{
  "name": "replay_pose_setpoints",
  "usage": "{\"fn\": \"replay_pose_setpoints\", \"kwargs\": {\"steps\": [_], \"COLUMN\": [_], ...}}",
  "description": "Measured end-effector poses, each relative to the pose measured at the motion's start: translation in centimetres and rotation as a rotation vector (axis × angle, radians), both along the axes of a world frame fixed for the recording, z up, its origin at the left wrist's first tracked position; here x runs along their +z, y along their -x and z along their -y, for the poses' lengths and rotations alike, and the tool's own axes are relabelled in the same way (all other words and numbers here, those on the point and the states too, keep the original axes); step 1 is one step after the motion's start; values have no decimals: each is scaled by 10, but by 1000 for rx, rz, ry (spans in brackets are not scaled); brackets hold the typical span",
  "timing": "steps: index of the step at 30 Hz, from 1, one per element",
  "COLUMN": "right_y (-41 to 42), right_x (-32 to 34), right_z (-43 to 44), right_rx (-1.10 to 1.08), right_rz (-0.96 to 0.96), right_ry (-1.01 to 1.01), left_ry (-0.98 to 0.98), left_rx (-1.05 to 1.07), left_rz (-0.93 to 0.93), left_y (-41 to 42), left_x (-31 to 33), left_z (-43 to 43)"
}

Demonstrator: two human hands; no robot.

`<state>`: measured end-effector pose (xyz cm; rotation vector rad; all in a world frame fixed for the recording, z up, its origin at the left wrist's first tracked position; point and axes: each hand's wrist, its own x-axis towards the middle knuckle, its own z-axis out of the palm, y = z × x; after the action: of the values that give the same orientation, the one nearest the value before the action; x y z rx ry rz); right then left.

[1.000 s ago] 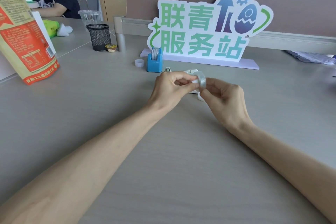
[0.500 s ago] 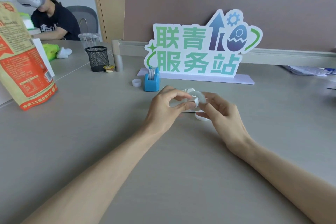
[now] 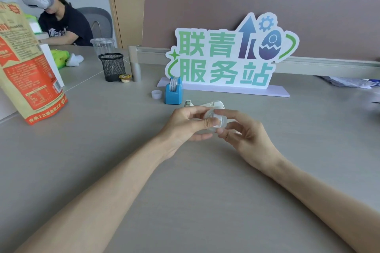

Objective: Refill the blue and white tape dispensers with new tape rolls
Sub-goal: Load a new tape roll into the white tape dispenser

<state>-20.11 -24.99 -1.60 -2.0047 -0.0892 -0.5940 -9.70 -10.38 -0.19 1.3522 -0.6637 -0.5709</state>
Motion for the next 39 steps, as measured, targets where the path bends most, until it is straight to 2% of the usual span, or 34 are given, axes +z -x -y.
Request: {"fn": "replay_pose_setpoints", "kwargs": {"steps": [4, 11, 17, 22, 27, 39], "right_y": [2, 3, -2, -4, 2, -2], "right_x": [0, -7, -8, -11, -7, -9], "right_z": [-4, -4, 4, 2, 4, 4], "right_rx": [-104, -337, -328, -315, -331, -303], "right_rz": [103, 330, 474, 409, 324, 369], "right_ry": [202, 420, 651, 564, 353, 380], "left_ry": [31, 48, 77, 75, 47, 71], "left_rx": [-26, -103, -46, -66, -107, -89], "left_rz": [-65, -132, -115, -157, -183, -163], "left_y": [0, 3, 3, 2, 5, 2], "left_x": [1, 0, -1, -1, 0, -3], "left_z": [-1, -1, 2, 1, 3, 3]}}
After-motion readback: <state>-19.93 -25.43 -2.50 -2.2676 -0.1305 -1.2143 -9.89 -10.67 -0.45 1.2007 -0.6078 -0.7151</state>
